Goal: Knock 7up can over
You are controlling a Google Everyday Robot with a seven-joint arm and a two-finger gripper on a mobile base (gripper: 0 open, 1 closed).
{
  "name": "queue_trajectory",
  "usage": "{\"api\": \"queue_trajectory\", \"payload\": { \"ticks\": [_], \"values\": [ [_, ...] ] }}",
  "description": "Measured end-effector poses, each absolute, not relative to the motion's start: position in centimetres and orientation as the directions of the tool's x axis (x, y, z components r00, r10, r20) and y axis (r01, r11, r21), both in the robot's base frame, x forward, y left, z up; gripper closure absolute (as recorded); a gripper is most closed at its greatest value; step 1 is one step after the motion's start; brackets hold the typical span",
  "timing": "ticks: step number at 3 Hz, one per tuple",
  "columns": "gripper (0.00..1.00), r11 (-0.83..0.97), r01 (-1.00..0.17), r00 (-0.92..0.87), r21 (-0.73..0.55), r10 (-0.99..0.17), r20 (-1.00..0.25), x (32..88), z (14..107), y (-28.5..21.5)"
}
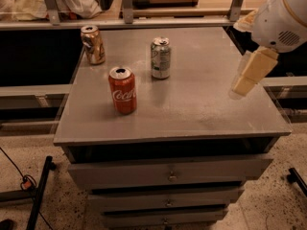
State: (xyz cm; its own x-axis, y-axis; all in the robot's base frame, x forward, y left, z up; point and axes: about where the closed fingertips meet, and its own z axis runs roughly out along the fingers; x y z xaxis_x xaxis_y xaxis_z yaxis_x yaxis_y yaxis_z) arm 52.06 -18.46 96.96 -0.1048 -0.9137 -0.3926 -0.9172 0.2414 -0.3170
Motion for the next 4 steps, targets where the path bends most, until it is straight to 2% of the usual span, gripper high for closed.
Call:
{"api": "queue_trajectory", "payload": {
  "ticks": [2,4],
  "values": [
    [0.0,0.267,-0.925,-0.061,-0.272,-0.809,-0.585,61.1,93.8,-13.7],
    [0.0,0.306,-0.934,-0.066,-0.185,-0.656,-0.752,66.6,89.7,-9.2]
  ]
}}
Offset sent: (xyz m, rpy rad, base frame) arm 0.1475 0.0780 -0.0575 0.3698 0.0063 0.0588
